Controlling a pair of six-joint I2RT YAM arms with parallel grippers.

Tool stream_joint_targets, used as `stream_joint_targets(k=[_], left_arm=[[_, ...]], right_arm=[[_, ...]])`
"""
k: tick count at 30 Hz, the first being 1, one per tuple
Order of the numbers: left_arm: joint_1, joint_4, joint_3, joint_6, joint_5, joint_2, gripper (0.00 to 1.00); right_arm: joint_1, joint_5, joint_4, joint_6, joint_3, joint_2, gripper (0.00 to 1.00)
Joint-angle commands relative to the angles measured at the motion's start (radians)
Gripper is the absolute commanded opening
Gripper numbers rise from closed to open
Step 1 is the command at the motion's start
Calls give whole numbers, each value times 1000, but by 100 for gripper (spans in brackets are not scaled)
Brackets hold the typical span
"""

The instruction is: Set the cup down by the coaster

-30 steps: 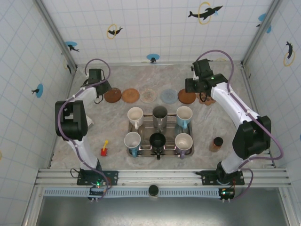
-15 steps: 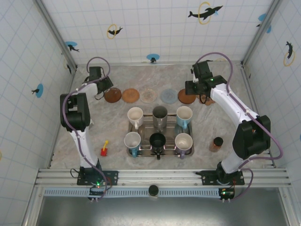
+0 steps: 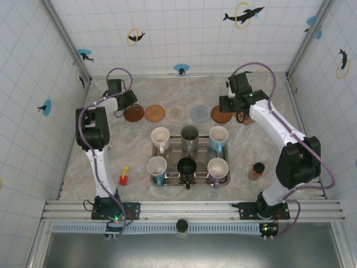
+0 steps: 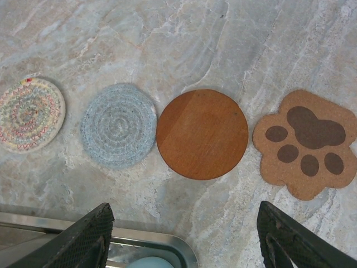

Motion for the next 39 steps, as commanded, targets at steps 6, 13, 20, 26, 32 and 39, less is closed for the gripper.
stream_joint_targets(k=[6,13,20,26,32,39], left_arm=[[7,16,-1,-22,32,4,64],[8,13,-23,-26,38,-3,64],[7,9,-46,-26,37,-15,64],[7,14,-76,-26,32,-47,64],[7,4,-88,-21,18,-66,64],[7,-9,-99,-19,-2,-95,64]], right_arm=[[-7,-5,24,10,-21,-30,70],[-7,-9,26,11,-26,-31,70],[-8,-15,28,14,-29,-31,70],[-8,-17,30,15,-34,-38,70],[-8,-16,31,15,-43,-45,70],[-7,-13,38,15,-54,-57,70]])
